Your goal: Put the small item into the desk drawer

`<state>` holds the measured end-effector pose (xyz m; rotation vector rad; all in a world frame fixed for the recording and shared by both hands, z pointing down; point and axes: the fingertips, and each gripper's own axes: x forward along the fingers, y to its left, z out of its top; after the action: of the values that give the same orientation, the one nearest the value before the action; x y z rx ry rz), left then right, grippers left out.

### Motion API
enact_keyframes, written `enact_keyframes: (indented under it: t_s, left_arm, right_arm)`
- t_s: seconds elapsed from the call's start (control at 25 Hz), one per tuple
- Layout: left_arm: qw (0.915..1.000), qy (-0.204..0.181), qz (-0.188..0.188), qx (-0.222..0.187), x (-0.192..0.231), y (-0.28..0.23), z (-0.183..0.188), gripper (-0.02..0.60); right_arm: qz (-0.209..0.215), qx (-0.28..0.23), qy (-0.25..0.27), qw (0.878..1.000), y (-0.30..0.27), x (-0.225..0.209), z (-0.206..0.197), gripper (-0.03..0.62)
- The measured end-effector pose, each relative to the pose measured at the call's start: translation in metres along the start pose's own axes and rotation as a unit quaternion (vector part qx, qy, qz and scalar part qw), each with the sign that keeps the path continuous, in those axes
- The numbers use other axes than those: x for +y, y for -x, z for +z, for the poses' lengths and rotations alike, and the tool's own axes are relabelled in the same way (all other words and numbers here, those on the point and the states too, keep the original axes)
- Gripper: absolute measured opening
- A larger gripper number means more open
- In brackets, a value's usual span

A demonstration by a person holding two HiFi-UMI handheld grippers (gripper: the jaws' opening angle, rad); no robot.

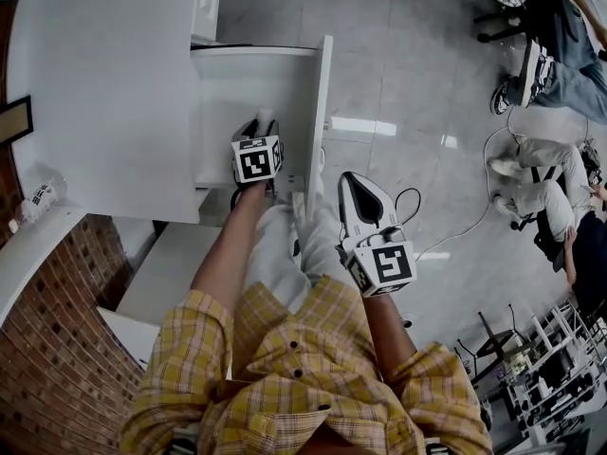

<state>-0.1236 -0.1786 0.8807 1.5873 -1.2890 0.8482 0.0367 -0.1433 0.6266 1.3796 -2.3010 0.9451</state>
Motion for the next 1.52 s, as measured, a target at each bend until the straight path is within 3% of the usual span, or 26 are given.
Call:
enact_keyframes:
  t_s: [0.32,0.76,1.04,1.36,1.52]
  left_arm:
    - [0.9997,-0.015,-0.008,-0.017,-0.008,0.034,0.016,0.187]
    - [0.9951,-0.047,-0.023,-0.083,-0.032,0.121,0.049,0.175]
    - [0.987,-0.065,-0.035,-0.143,-0.051,0.192,0.066,0.135]
    - [0.9762,-0.076,-0.032,-0.201,-0.067,0.266,0.073,0.035]
    - [0.9645,-0.084,-0.04,-0.247,-0.078,0.306,0.09,0.002]
  right_arm:
    - [0.0,-0.012,0.007,1.0,0.005,0.012,0.011,-0.002]
    - [0.001,-0.03,0.021,0.999,0.031,0.042,0.026,-0.002]
    - [-0.002,-0.05,0.029,0.998,0.057,0.06,0.04,-0.002]
    - [0.006,-0.082,0.038,0.996,0.09,0.083,0.067,-0.002]
    - [0.01,-0.102,0.045,0.994,0.101,0.09,0.083,-0.002]
